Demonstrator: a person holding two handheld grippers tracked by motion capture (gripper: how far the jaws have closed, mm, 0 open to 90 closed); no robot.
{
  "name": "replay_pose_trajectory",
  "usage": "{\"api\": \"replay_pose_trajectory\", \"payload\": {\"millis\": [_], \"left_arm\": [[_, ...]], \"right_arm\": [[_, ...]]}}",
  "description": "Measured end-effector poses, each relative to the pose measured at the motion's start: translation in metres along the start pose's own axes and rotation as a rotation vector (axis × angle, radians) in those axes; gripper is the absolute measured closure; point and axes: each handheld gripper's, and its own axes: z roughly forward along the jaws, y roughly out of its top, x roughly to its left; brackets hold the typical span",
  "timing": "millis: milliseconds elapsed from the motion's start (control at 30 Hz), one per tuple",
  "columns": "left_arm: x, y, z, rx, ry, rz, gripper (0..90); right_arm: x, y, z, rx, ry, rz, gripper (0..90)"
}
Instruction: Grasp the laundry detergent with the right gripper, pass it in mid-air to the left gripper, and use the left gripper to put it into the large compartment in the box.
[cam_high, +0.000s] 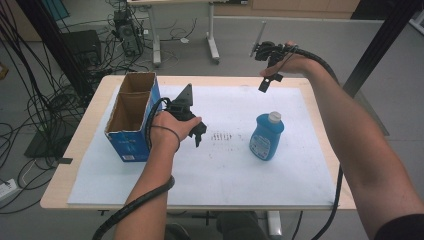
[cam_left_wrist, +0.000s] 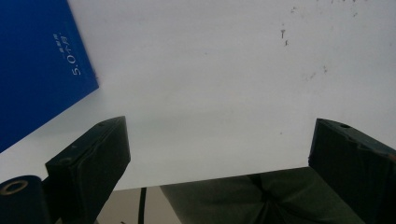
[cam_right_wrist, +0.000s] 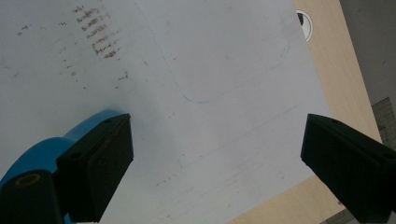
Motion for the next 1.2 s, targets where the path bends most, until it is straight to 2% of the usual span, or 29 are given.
{"api": "replay_pose_trajectory", "payload": {"millis": [367, 500, 700, 933, 1100, 1133, 1200], "left_arm": [[0.001, -0.002, -0.001, -0.002, 0.004, -0.006, 5.9], [-0.001, -0.001, -0.002, 0.002, 0.009, 0.005, 5.9], [-0.003, -0.002, -0.003, 0.003, 0.014, 0.009, 5.8], [-0.006, -0.002, -0.005, -0.006, 0.02, 0.016, 5.9], [-0.009, -0.002, -0.008, -0.009, 0.023, 0.029, 5.9], [-0.009, -0.002, -0.009, -0.009, 0.023, 0.033, 5.9], [-0.01, -0.002, -0.01, -0.016, 0.023, 0.035, 5.9]], "right_arm": [[-0.002, -0.004, -0.002, -0.004, 0.0, 0.009, 9.1], [-0.004, -0.006, -0.003, -0.004, 0.001, 0.012, 9.2], [-0.008, -0.016, -0.006, -0.006, 0.002, 0.025, 9.2], [-0.013, -0.041, -0.016, -0.015, 0.001, 0.053, 9.5], [-0.016, -0.075, -0.023, -0.037, 0.003, 0.097, 9.5], [-0.016, -0.075, -0.023, -0.037, 0.003, 0.097, 9.5], [-0.015, -0.094, -0.022, -0.043, 0.007, 0.11, 9.5]]}}
